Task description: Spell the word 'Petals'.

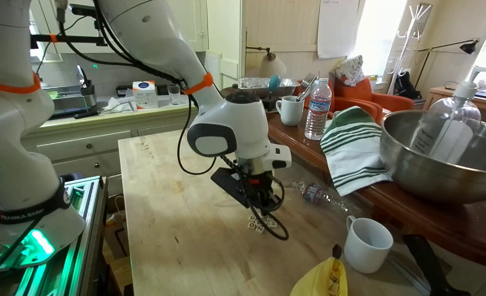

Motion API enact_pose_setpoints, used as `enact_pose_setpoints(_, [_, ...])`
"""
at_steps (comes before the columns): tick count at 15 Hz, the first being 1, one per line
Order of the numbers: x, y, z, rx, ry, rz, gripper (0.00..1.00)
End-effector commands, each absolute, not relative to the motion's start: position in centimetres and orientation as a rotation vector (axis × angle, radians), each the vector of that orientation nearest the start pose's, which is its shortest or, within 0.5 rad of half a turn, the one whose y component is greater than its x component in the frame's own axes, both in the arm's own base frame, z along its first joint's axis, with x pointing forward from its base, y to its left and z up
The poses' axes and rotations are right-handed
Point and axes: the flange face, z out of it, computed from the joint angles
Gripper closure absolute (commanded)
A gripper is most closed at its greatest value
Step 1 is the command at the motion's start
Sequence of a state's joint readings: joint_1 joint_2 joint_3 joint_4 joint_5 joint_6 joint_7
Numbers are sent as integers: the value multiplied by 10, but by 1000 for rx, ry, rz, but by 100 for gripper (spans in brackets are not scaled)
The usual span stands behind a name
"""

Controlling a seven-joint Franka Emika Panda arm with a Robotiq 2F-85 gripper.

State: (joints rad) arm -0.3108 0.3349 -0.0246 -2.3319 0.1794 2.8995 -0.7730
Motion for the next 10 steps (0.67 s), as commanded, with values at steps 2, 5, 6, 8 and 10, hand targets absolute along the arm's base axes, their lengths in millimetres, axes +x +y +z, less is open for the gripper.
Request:
enact_pose_setpoints(2, [503,-182,206,-3208,-241,-326,100])
enact_pose_setpoints(5, [503,-177,207,-3213,-81,-309,100])
enact_pose_setpoints(6, [502,-175,206,-3212,-31,-304,100])
enact_pose_setpoints(8, [502,-170,207,-3203,53,-276,100])
enact_pose_setpoints(10, [501,-166,209,-3185,124,-229,100])
